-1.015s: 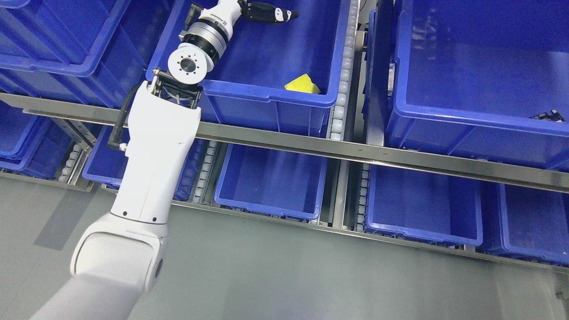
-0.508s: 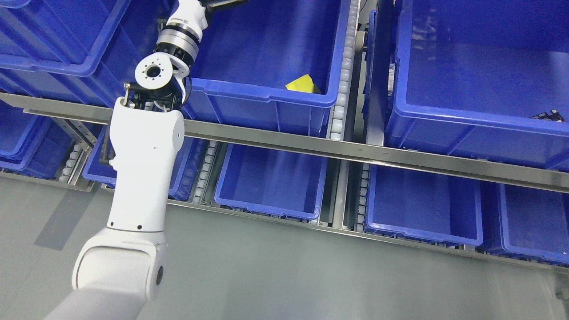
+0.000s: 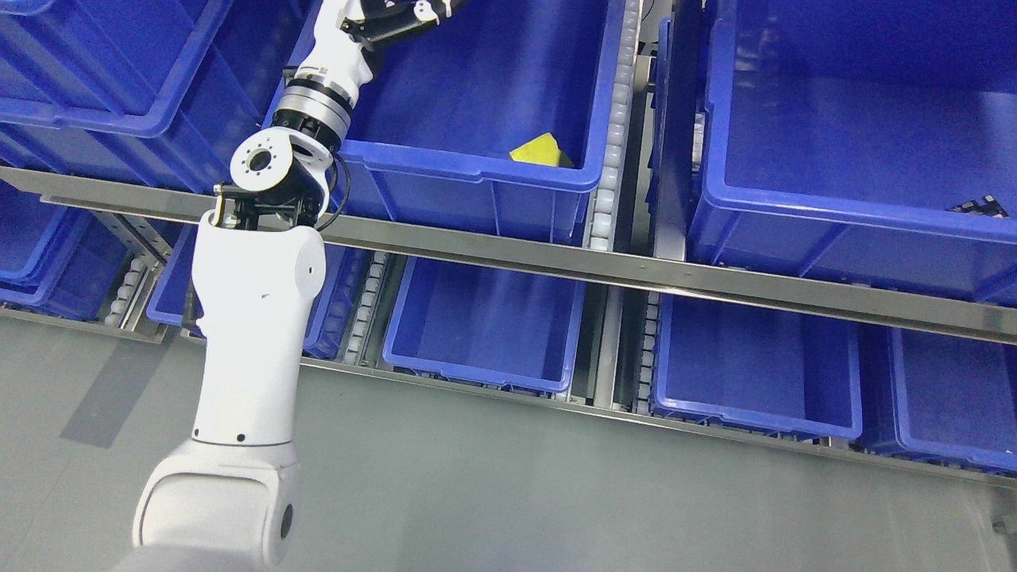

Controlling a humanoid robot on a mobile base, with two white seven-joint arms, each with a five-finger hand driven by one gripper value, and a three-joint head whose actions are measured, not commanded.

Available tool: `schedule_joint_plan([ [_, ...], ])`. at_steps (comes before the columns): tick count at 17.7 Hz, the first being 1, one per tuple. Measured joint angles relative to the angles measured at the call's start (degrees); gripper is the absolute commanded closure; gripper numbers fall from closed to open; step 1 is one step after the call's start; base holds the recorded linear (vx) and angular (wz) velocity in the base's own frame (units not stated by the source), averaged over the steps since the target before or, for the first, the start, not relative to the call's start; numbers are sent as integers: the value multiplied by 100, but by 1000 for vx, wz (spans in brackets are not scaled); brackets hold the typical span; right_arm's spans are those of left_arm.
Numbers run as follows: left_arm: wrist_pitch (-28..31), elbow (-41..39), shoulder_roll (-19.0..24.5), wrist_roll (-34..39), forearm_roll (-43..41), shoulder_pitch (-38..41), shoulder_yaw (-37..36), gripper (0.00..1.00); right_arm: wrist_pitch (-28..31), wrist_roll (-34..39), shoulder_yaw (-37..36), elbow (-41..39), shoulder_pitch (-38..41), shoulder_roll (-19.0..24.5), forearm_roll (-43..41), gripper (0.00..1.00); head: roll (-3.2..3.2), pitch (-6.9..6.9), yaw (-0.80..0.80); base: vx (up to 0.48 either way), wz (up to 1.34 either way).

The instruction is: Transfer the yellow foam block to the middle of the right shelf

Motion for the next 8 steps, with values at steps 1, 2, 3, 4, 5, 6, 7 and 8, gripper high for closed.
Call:
schedule_joint_plan([
  [1,6,-38,-1,-3,18,15,6,0,0,0,0,0,0,0,0,0,0,0,0,0,0],
  [2,6,-83,-2,-4,36,32,10,0,0,0,0,0,0,0,0,0,0,0,0,0,0],
  [3,9,-118,-4,-6,48,43,-4,0,0,0,0,0,0,0,0,0,0,0,0,0,0],
  [4,9,-148,-5,-7,58,53,-14,0,0,0,0,0,-1,0,0,0,0,0,0,0,0],
  [5,9,-175,-6,-9,66,63,-25,0,0,0,0,0,0,0,0,0,0,0,0,0,0],
  [6,9,-203,-7,-9,75,70,-37,0,0,0,0,0,0,0,0,0,0,0,0,0,0],
  [7,9,-225,-8,-9,80,78,-44,0,0,0,0,0,0,0,0,0,0,0,0,0,0],
  [8,10,-248,-9,-9,85,85,-52,0,0,0,0,0,0,0,0,0,0,0,0,0,0],
])
